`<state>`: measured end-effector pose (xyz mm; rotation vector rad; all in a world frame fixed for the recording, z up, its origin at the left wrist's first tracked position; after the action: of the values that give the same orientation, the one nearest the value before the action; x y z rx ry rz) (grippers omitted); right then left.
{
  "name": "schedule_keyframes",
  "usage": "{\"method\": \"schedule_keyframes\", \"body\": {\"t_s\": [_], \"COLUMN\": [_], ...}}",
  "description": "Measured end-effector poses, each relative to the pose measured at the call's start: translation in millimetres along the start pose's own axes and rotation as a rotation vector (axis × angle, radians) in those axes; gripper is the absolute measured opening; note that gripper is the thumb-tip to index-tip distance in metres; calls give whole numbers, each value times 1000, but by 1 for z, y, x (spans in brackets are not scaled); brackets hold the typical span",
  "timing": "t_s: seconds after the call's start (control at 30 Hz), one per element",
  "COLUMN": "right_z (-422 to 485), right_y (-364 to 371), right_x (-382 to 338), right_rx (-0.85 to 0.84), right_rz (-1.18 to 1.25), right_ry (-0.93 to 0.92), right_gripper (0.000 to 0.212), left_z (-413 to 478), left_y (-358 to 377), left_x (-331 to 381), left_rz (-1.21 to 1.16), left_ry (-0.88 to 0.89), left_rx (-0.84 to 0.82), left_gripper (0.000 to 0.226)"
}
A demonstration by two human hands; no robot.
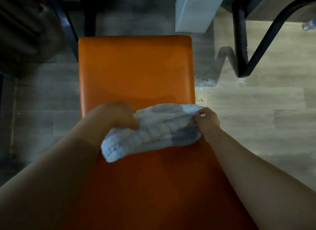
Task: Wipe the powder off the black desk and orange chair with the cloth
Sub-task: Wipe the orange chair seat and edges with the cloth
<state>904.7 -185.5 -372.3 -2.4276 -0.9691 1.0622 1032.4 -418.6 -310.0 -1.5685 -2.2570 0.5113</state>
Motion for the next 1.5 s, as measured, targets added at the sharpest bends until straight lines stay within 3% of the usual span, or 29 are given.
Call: {"method": "schedule_keyframes", "body": {"t_s": [0.07, 0.13, 0.2, 0.27, 0.33, 0.4, 0.5, 0.6, 0.73, 0.87, 1.13, 1.17, 1.3, 1.37, 1.43, 1.5], "right_z": [2, 9, 17, 23, 30, 37, 49, 60, 72, 78, 76, 78, 101, 108, 97, 76], "right_y": [2, -2, -9, -9, -4, 8, 21, 30, 34, 33, 39, 35, -25, -30, -6, 16], "right_x": [11, 24, 32, 36, 40, 44, 56, 60, 56, 56, 44, 40, 7, 5, 24, 44], "right_rx": [-94, -167, -141, -113, -91, -141, -213, -231, -197, -197, -202, -162, 260, 149, -162, -356], "right_rz": [-221, -393, -440, -413, -434, -535, -622, -615, -602, -558, -691, -680, -392, -453, -564, -573], "right_ry": [-35, -43, -33, -27, -42, -74, -38, 13, 61, 99, -139, -168, -236, -194, -46, 120], "right_gripper": [8, 13, 15, 13, 9, 6, 18, 22, 8, 24, 7, 8, 15, 8, 5, 12], "left_z": [7, 20, 38, 58, 74, 82, 94, 104, 107, 104, 107, 107, 103, 99, 96, 93], "left_y": [19, 37, 51, 63, 71, 76, 88, 95, 102, 112, 116, 115, 115, 112, 110, 109], "left_x": [22, 46, 66, 75, 63, 44, 38, 51, 66, 65, 66, 66, 66, 69, 70, 72], "left_rz": [162, 131, -34, -371, -664, -539, -319, -353, -410, -467, -515, -517, -599, -570, -456, -409], "left_ry": [57, 135, 163, 140, 3, -117, -125, -78, -33, -36, -3, 6, 95, 166, 210, 244], "left_rx": [-142, -189, -168, -85, 36, 155, 161, 117, 115, 98, 58, 54, 25, 8, 13, -8], "left_gripper": [54, 61, 63, 54, 44, 42, 55, 61, 58, 55, 52, 52, 55, 63, 70, 60]}}
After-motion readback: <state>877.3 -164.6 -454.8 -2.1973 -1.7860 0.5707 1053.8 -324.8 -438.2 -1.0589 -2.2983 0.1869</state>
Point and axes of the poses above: each hand's wrist, its own z-axis towards the middle knuckle, its own y-axis out of the palm, x = y × z, the point moved 9 cm from there along z, towards the middle knuckle, and after that the axes turned 13 degrees about z, right-handed, at the moved point
